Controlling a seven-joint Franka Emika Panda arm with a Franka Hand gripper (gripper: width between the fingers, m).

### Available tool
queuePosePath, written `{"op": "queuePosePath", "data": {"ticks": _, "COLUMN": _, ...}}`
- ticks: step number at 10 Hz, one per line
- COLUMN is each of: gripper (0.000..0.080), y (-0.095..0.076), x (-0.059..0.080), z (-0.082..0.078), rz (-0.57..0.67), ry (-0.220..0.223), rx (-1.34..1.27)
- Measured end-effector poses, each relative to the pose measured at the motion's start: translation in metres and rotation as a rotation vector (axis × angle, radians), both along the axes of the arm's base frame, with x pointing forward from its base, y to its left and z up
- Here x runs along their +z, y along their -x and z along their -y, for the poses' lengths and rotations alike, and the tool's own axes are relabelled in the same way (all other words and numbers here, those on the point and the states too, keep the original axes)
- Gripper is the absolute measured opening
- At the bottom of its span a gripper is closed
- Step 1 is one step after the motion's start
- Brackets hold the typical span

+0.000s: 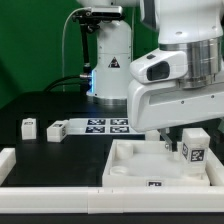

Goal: Assemble one leg

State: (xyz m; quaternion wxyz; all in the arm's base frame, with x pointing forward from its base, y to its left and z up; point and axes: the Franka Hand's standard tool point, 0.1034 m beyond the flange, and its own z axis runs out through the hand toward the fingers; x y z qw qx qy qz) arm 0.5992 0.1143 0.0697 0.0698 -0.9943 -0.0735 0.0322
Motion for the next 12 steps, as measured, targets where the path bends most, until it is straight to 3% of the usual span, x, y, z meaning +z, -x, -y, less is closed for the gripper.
{"op": "queuePosePath", "data": {"ticks": 1, "gripper": 0.0649, "y": -0.001, "x": 0.001, "z": -0.001, "rz": -0.094, "ry": -0.004, "rx": 0.013}}
{"op": "queuePosePath", "data": {"ticks": 2, "gripper": 0.0649, "y": -0.014, "x": 0.002, "z": 0.002, "rz": -0.052, "ry": -0.007, "rx": 0.008}}
{"op": "queuePosePath", "data": {"ticks": 8, "gripper": 0.0649, "y": -0.025, "x": 0.010, "z": 0.007, "rz": -0.022, "ry": -0.010, "rx": 0.008}}
{"op": "queuePosePath", "data": {"ticks": 11, "gripper": 0.0293, "y": -0.024, "x": 0.009, "z": 0.007, "rz": -0.024, "ry": -0.010, "rx": 0.009}}
{"op": "queuePosePath", "data": {"ticks": 12, "gripper": 0.0293, "y": -0.024, "x": 0.008, "z": 0.007, "rz": -0.024, "ry": -0.010, "rx": 0.009}}
